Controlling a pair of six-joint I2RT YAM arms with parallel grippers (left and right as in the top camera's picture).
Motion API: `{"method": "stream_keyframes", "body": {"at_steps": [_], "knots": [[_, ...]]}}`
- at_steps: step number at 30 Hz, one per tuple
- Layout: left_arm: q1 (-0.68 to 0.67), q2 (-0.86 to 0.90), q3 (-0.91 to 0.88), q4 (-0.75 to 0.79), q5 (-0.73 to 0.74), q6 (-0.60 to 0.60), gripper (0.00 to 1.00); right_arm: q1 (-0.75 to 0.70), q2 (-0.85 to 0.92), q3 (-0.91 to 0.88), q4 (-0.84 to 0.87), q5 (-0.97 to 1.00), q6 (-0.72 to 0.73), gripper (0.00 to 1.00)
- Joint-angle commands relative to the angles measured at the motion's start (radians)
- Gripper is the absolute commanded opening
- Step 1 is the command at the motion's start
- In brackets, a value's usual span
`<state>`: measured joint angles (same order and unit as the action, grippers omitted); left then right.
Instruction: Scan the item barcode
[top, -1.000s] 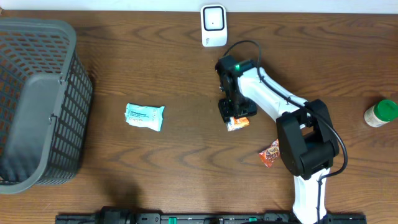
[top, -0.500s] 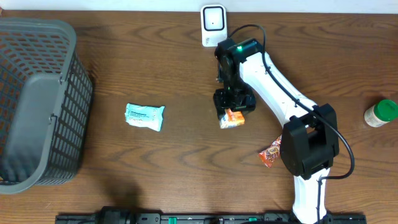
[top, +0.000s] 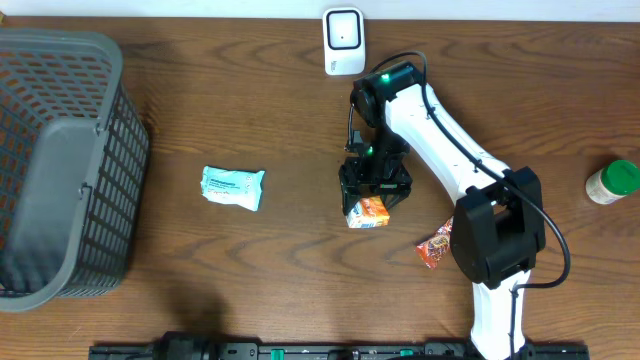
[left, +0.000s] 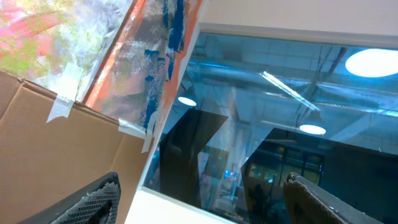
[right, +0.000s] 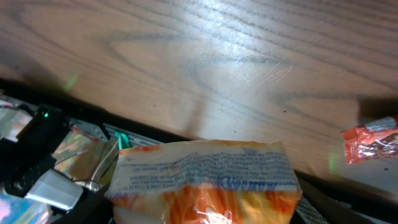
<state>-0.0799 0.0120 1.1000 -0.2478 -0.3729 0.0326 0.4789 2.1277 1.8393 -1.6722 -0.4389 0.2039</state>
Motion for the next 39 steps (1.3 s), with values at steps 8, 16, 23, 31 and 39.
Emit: {"method": "stream_keyframes", "body": {"at_steps": [8, 16, 23, 31, 39], "knots": [[0.003, -0.008, 0.012, 0.002, -0.006, -0.009, 0.84, -0.002, -0.002, 0.015, 0.0, -0.061, -0.019, 0.68], [0.003, -0.008, 0.012, 0.003, -0.006, -0.009, 0.84, -0.002, -0.002, 0.015, 0.089, -0.069, 0.005, 0.65], [0.003, -0.008, 0.012, 0.003, -0.006, -0.009, 0.84, -0.009, -0.002, 0.026, 0.394, -0.091, 0.103, 0.51], [0.003, -0.008, 0.012, 0.002, -0.006, -0.012, 0.84, -0.053, -0.003, 0.196, 0.55, -0.091, 0.177, 0.54], [0.003, -0.008, 0.009, -0.003, -0.006, -0.012, 0.84, -0.106, -0.003, 0.415, 0.747, 0.103, 0.162, 0.54]]}}
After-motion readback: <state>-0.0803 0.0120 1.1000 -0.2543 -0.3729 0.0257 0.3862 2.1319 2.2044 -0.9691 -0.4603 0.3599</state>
